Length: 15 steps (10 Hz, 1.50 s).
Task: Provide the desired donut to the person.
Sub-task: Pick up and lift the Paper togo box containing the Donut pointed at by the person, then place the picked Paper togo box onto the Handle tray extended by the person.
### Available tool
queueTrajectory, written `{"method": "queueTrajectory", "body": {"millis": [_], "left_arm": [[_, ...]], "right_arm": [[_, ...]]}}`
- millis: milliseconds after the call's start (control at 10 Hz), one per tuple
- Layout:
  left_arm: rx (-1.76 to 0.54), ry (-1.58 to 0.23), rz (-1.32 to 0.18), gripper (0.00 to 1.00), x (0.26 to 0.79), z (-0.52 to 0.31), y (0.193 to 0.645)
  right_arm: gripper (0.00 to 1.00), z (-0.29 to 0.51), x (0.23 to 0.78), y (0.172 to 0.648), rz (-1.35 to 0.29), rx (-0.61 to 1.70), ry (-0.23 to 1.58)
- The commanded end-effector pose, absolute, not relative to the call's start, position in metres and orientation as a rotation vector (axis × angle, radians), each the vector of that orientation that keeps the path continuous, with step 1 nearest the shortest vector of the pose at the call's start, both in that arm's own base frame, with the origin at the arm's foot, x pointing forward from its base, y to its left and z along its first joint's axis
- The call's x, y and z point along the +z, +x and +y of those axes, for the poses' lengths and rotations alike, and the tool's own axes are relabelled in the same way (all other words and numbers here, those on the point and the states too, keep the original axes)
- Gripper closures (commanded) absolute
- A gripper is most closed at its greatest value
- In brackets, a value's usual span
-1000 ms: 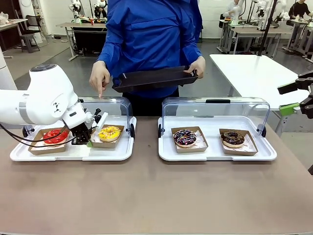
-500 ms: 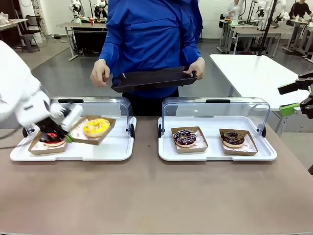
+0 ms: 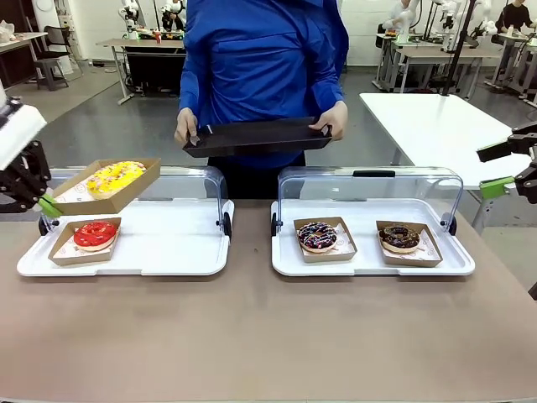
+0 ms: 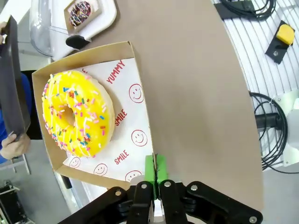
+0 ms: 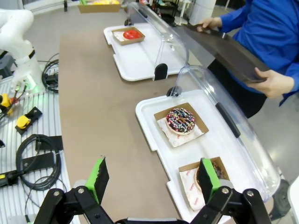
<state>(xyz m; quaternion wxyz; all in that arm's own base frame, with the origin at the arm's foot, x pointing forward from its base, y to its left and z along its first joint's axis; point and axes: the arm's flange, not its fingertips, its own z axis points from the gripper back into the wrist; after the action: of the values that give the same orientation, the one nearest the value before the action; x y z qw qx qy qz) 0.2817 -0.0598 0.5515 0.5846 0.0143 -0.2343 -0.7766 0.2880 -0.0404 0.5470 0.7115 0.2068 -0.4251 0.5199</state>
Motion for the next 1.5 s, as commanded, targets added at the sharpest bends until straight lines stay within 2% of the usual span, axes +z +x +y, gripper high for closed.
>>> {"method": "queueTrajectory", "body": {"millis": [0, 100, 1400], "left_arm": [[-1.843, -0.018, -0.495, 1.0, 0.545, -0.062, 0.294], [-1.812, 0.033, -0.547, 1.0, 0.551, -0.06, 0.282], [-1.812, 0.033, -0.547, 1.0, 0.551, -0.06, 0.282]], "right_arm": [[0.0, -0.04, 0.546, 0.291, -0.962, 1.164, 0.478], [0.0, -0.04, 0.546, 0.291, -0.962, 1.164, 0.478], [0.0, -0.04, 0.546, 0.291, -0.962, 1.164, 0.478]]}}
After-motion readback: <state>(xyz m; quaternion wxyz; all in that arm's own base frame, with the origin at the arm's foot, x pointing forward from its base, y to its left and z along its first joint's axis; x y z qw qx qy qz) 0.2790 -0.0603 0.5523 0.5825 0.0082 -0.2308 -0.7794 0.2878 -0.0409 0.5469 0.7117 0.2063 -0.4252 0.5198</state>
